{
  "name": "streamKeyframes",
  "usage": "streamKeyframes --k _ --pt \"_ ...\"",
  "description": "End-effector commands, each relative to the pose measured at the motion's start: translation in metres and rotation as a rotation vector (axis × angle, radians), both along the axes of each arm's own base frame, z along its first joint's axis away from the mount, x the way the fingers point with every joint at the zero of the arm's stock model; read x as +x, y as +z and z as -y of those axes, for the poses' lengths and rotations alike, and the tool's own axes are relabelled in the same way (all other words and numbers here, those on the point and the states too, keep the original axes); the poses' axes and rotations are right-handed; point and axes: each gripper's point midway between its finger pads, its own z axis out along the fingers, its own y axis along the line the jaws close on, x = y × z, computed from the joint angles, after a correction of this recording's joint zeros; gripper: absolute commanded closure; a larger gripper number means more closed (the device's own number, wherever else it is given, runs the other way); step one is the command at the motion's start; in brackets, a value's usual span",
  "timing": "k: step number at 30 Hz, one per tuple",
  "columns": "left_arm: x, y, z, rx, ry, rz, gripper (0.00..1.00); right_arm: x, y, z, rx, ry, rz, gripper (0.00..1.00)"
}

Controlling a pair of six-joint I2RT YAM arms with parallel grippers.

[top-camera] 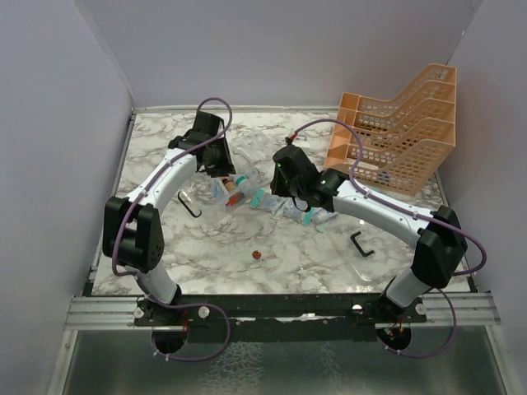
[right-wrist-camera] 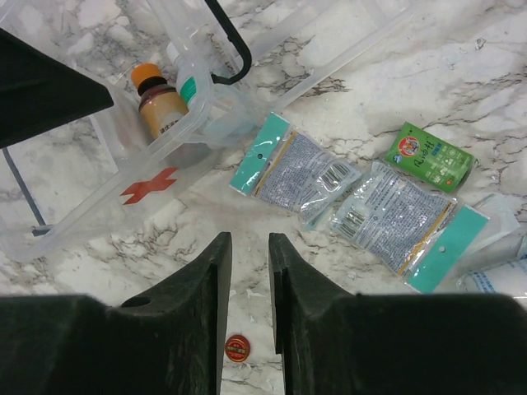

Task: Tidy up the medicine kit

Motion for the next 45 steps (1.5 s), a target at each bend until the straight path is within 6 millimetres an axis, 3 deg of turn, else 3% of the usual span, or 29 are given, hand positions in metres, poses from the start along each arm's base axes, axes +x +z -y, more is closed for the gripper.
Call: streamKeyframes --k 1,11,19,27,32,38,45 --pt "0.01 -0.007 0.007 0.004 -0.02 -0.008 0.72 0.001 0.003 0.014 -0.024 -0.047 0.018 0.75" --pt "0.014 -0.036 0.0 0.116 -0.012 -0.053 0.7 0.001 -0.007 0.013 -0.039 -0.034 -0.003 0.76" --pt "0.006 -0.046 -0.031 0.272 0.047 -0.071 0.69 -0.001 -0.012 0.013 -0.037 -0.03 -0.02 0.76" --pt "-0.031 -0.044 -0.06 0.359 0.096 -0.085 0.69 -0.003 -0.015 0.009 -0.032 -0.018 -0.035 0.77" --pt "-0.046 -0.04 -0.068 0.366 0.109 -0.083 0.69 -0.003 -0.018 0.004 -0.025 -0.003 -0.047 0.77" --pt "-0.033 -0.027 -0.059 0.34 0.068 -0.042 0.6 -0.003 -0.018 0.002 -0.023 0.009 -0.05 0.76" --pt "-0.011 -0.041 -0.054 0.359 0.055 -0.038 0.54 -0.004 -0.012 0.01 -0.018 -0.011 -0.022 0.76"
